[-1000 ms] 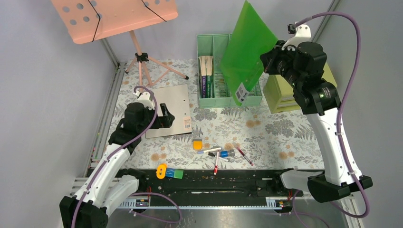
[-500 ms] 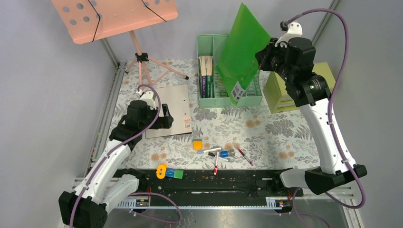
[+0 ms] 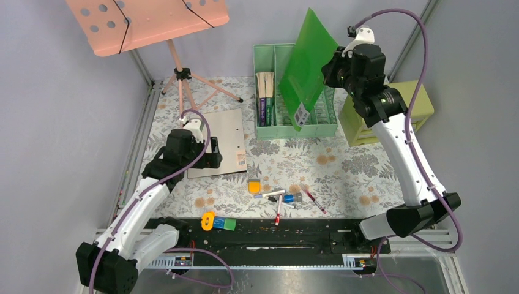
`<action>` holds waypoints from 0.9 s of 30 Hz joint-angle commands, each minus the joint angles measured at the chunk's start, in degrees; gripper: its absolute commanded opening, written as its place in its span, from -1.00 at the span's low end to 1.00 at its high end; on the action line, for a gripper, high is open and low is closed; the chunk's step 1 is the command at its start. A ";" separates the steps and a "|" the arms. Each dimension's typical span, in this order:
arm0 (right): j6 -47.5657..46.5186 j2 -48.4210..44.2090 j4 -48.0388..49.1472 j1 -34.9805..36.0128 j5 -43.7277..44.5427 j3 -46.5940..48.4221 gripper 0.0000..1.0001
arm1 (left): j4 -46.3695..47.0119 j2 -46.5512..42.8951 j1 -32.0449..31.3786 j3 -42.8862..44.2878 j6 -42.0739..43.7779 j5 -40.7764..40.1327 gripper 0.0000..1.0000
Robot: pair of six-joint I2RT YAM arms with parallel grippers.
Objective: Organize the desk
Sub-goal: Place the folder in the storage box.
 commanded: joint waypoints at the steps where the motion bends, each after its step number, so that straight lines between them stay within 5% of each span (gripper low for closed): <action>1: -1.17 0.45 5.91 1.61 3.83 3.28 -1.00 | 0.71 -0.02 -0.57 2.64 1.10 -4.38 0.96; 27: -9.64 4.49 30.14 5.70 1.35 -7.63 -1.00 | -0.91 2.72 -2.25 3.51 1.23 -6.94 0.96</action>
